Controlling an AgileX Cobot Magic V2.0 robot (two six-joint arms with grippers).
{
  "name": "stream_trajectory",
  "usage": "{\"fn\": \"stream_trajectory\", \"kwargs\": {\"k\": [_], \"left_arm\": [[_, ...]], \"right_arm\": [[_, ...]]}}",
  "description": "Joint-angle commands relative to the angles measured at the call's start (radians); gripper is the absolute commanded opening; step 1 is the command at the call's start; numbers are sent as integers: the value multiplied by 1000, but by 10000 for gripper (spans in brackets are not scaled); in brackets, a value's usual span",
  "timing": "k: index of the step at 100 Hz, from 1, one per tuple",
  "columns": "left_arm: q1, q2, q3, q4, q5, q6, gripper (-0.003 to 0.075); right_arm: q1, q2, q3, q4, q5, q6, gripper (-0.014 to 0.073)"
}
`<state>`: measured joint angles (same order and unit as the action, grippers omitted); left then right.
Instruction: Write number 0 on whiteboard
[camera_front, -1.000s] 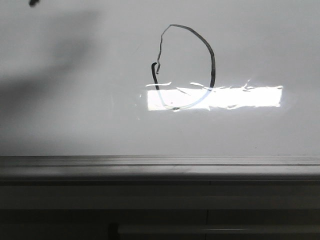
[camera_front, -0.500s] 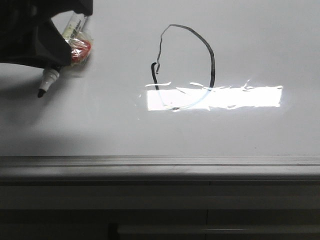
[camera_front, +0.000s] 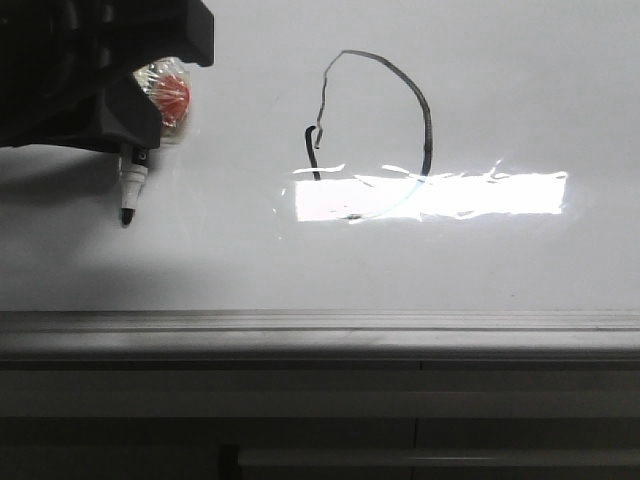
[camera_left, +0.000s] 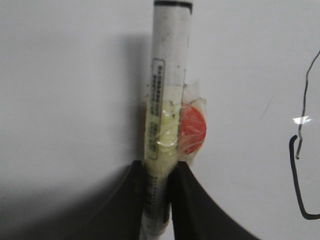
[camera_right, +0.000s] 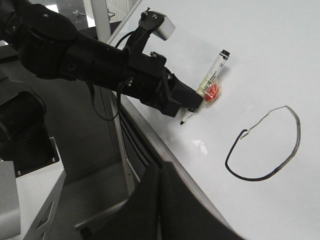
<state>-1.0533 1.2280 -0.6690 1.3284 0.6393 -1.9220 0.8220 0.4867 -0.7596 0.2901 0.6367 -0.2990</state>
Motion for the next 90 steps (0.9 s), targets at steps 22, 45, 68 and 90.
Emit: {"fn": "stream_trajectory", "kwargs": {"k": [22,45,68,90], "left_arm": [[8,-17,-25,44,19,-11,115],[8,-17,-25,44,23,-11,368],[8,-44,-25,44,25,-11,482],[8,-108,-25,34,69,-3,482]], "right_arm": [[-5,4,-24,17,-78,2,-67],[-5,4,-24,17,-78,2,-67],[-5,4,-24,17,-78,2,-67],[-5,4,-24,17,-78,2,-67]]}}
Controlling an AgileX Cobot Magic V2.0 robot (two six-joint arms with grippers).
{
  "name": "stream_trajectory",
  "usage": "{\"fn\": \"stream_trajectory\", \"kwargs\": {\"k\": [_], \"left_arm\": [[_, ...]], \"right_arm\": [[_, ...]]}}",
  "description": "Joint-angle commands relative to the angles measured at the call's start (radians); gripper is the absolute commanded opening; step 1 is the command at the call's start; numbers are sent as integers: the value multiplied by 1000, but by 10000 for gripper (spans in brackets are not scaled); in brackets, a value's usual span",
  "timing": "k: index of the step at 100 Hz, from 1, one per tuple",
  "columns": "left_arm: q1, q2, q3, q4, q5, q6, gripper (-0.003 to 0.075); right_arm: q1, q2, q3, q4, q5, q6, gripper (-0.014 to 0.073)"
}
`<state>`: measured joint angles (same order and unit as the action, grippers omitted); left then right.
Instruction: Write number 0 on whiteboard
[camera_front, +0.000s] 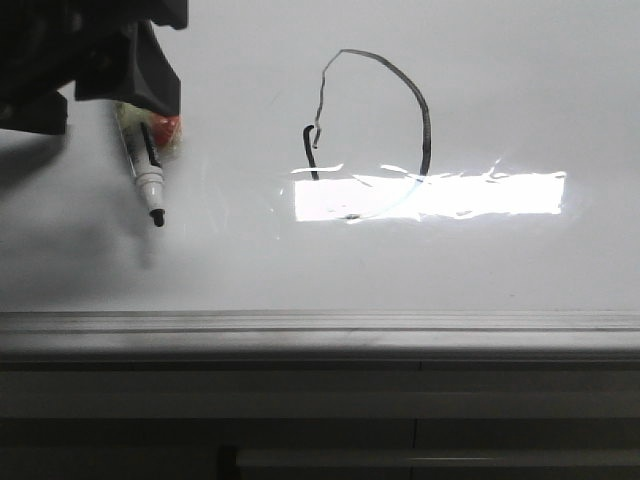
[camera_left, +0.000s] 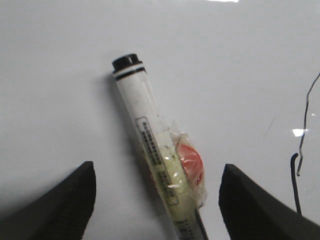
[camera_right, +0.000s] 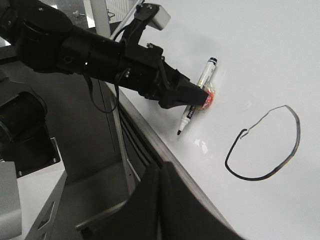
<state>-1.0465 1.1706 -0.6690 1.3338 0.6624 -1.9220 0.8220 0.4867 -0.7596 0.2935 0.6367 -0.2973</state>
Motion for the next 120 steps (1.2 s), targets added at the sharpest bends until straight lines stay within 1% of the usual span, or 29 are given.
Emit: {"fn": "stream_trajectory", "kwargs": {"k": [1,10,18,25,32,38,39,40,43,47,49,55,61,65,75,89,97,120], "left_arm": [[1,-58,-25,29,50,-1,482],[-15,-108,-25,19,89,-1,482],[-55,-173,-25,16,146,11,482],[-109,-235,-25,4,190,69,481],[-179,-304,-25,-29,223,162,469],[-247,-364,-23,-81,230,293,424],[-255,-371,-23,-88,230,293,424],[-271,-384,-23,-102,230,334,403],[-294,-409,-18,-128,230,371,378],[-350,-445,-9,-164,230,442,306],[-374,-462,-3,-179,230,459,281],[-436,-502,20,-216,230,518,164],[-502,-543,43,-232,230,546,39],[-535,-564,59,-232,230,548,-22],[-616,-597,78,-223,232,548,-20],[-678,-604,80,-210,232,548,-20],[-693,-604,80,-210,232,548,-20],[-693,-604,80,-210,232,548,-20]], "right_arm": [[-5,4,-24,13,-78,0,-67],[-5,4,-24,13,-78,0,-67],[-5,-5,-24,-10,-78,0,-67],[-5,-31,-16,-55,-86,0,-67],[-5,-74,9,-124,-106,0,-67],[-5,-115,43,-185,-123,0,-67],[-5,-126,47,-201,-122,0,-67],[-5,-132,56,-210,-127,3,-67],[-5,-154,75,-253,-132,12,-67],[-5,-191,113,-313,-137,43,-67],[-5,-205,124,-345,-141,65,-67],[-5,-241,170,-423,-139,125,-67],[-5,-274,207,-434,-135,145,-67],[-5,-290,223,-434,-135,145,-67],[-5,-307,258,-434,-133,145,-69],[-5,-308,276,-434,-122,145,-69],[-5,-308,276,-434,-115,145,-69],[-5,-308,276,-434,-115,145,-69]]}}
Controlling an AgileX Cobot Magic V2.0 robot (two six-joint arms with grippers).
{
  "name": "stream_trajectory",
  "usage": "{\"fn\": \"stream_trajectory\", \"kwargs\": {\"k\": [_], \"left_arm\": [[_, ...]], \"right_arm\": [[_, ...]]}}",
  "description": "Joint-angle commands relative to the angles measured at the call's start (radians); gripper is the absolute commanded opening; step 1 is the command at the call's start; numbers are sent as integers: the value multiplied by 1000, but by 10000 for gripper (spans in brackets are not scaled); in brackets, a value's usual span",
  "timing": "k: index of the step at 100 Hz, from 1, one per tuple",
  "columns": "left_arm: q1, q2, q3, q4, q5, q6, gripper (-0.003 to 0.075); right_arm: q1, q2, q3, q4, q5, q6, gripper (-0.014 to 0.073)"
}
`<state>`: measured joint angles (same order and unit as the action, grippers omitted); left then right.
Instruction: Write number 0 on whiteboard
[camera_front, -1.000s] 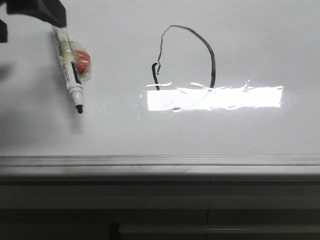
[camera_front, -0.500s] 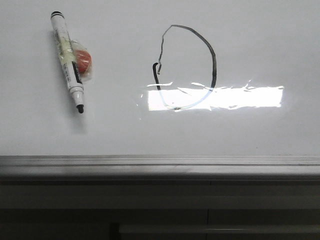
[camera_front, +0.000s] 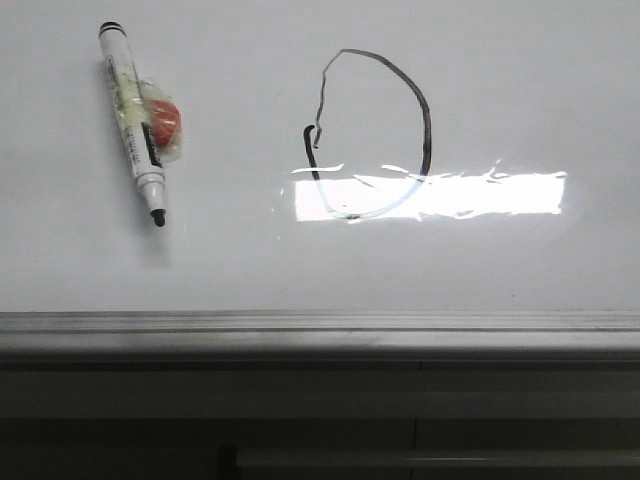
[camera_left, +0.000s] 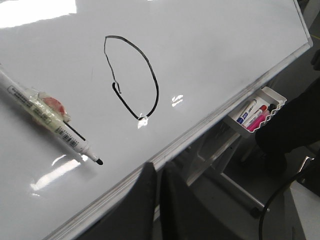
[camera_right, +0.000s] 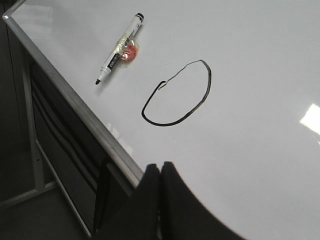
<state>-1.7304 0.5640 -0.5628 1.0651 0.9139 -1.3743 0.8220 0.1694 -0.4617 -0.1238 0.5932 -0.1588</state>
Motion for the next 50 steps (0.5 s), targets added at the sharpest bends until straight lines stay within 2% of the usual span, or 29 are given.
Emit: {"fn": "stream_trajectory", "kwargs": {"k": [1,32,50], "left_arm": [[-9,2,-26,59,-20,0,-20],[-9,-9,-30,64,-45,-9,-20],[13,-65,-28,69,-14,-9,-20]], "right_arm": [[-5,9,-22,-17,-72,6,-69],[-5,9,-22,-17,-72,6,-69],[-5,9,-22,-17,-70,6,-69]]}}
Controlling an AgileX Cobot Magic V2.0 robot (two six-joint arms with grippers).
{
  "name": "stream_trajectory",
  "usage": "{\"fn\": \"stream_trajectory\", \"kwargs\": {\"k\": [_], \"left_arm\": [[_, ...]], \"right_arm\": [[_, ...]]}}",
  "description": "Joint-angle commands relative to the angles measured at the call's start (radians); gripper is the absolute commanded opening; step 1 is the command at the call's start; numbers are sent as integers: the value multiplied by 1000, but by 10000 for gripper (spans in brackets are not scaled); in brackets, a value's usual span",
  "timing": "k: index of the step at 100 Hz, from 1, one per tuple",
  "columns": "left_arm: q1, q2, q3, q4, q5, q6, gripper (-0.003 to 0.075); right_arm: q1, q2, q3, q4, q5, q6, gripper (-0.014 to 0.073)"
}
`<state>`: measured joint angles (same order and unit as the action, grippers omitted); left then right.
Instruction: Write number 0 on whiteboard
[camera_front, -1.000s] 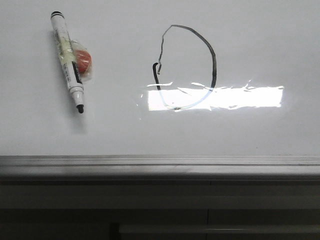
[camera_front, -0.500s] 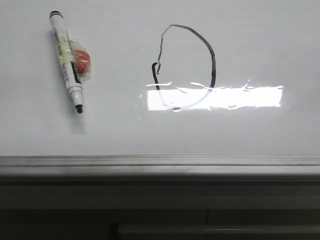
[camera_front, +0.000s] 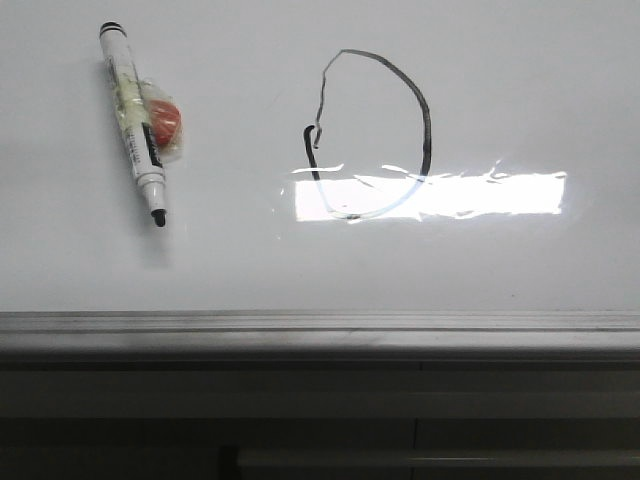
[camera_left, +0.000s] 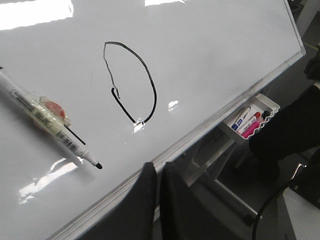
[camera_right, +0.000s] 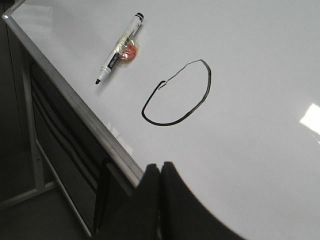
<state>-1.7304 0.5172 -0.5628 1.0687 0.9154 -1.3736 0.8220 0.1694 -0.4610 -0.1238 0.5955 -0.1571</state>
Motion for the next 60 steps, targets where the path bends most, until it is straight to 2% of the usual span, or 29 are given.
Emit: {"fn": "stream_trajectory", "kwargs": {"k": [1,12,18,25,35,43,54,60], "left_arm": [[23,-18,-28,66,-16,-10,-20],[140,-18,-26,19,-9,-8,-20],[238,-16,-17,-5,-11,-8,-19],[359,-16,-6,-56,-80,-8,-20],[545,-20,18,-82,-259,-8,-19],[718,-29,49,-72,-475,32,-19],[933,-42,119,38,-824,99,-19],[1044,-42,146,97,-953,99,-20]], "right_arm": [[-5,9,-23,-17,-72,4,-69],[-5,9,-23,-17,-72,4,-69],[-5,9,-23,-17,-72,4,-69],[-5,9,-23,-17,-72,4,-69],[-5,9,-23,-17,-72,4,-69],[-5,9,-23,-17,-72,4,-69],[-5,9,-23,-17,-72,4,-69],[-5,9,-23,-17,-72,4,-69]]}}
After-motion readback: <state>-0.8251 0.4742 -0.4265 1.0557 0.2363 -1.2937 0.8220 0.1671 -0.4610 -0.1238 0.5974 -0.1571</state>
